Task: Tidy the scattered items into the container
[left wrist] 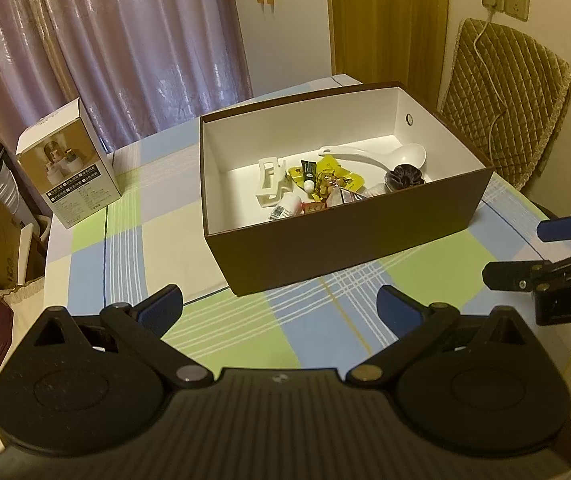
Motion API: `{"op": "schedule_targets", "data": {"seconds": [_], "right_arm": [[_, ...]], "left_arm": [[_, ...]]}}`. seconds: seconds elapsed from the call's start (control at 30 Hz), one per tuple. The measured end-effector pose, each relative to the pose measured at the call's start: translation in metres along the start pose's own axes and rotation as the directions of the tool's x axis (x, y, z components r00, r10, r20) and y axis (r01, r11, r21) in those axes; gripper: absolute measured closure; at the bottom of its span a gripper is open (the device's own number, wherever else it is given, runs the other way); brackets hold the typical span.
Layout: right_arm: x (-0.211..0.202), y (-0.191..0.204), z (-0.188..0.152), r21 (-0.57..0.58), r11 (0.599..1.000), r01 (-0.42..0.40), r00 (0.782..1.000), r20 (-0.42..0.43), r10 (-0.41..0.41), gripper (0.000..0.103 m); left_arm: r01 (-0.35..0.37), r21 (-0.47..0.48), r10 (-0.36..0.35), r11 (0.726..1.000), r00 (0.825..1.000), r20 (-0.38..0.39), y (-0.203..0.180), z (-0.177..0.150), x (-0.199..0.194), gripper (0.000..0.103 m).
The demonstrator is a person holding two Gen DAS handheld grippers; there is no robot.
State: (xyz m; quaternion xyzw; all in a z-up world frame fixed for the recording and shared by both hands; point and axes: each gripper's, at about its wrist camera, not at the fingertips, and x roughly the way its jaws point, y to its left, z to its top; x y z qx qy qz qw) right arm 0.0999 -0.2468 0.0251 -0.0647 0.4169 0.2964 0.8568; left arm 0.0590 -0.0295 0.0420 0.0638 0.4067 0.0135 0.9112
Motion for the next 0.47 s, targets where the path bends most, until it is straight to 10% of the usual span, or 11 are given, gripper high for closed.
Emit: {"op": "schedule_targets", "data": {"seconds": [0.47], "right_arm": [[0.0009,0.003,0.0006,0.015,1.0,0.013,1.0,-0.016,-0.013,0.011]], "left_arm": [[0.018,0.007,-0.018,1.0,1.0,0.021,0.0038,0.0043,0.0024,0.001]]}}
